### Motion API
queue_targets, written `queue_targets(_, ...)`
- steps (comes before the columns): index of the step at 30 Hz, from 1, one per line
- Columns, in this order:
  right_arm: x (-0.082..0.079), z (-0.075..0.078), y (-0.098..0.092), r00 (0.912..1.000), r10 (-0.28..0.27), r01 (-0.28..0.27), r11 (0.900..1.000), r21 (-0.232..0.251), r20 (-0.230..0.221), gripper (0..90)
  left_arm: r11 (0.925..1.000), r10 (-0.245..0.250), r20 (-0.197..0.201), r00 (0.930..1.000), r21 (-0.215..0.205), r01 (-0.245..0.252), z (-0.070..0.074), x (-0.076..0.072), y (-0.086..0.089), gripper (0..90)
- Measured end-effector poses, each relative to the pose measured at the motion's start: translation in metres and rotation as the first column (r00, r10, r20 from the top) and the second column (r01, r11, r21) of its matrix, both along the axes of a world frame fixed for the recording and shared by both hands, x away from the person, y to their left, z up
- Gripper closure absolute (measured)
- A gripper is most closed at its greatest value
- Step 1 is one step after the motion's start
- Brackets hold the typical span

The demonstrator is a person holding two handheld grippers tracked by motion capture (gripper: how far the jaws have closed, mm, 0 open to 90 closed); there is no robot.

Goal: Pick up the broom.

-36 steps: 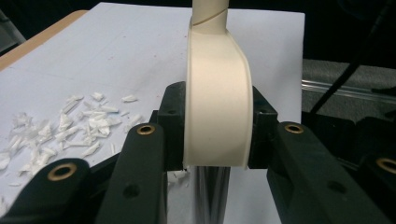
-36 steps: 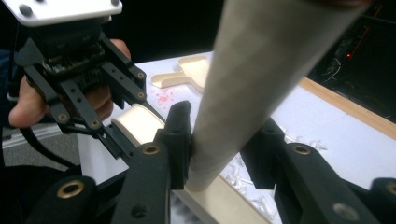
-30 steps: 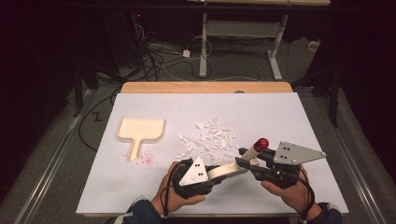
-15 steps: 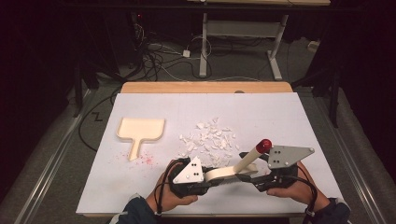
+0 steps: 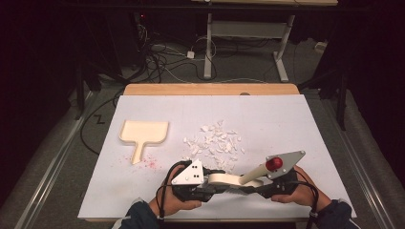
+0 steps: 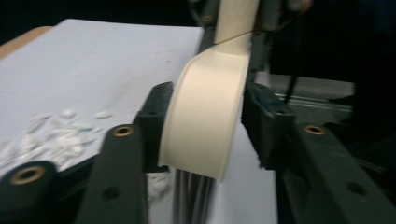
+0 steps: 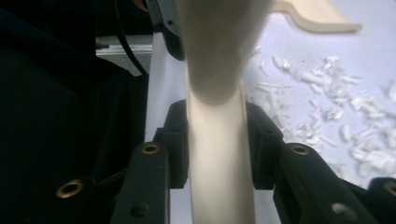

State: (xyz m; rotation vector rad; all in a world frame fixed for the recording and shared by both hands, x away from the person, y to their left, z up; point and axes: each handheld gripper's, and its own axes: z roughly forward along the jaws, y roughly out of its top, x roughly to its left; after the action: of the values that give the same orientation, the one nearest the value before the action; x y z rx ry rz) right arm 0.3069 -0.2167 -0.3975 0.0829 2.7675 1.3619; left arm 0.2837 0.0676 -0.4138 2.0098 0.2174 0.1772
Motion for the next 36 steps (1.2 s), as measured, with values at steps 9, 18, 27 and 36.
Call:
queue_targets(9,0.01,0.007,-0.005,0.9894,-0.145,0.145,0.989,0.024,-0.006,68.0,0.9608,0.261,0.107,0.9593,0.067,-0.269,-0.006,0.002,0.015,21.4)
queue_targets(18,0.021,0.017,-0.024,0.9479,-0.318,0.318,0.947,0.034,-0.024,67.9,0.8944,0.388,0.199,0.8997,0.154,-0.42,-0.022,0.001,0.061,16.2)
queue_targets(27,0.025,0.025,-0.037,0.9134,-0.407,0.407,0.913,0.017,0.005,67.9,0.8427,0.471,0.191,0.8612,0.192,-0.503,-0.039,-0.009,0.11,16.1)
queue_targets(36,0.035,0.026,-0.045,0.8692,-0.493,0.493,0.87,-0.001,0.043,67.9,0.804,0.501,0.185,0.8456,0.262,-0.534,-0.058,-0.022,0.134,17.4)
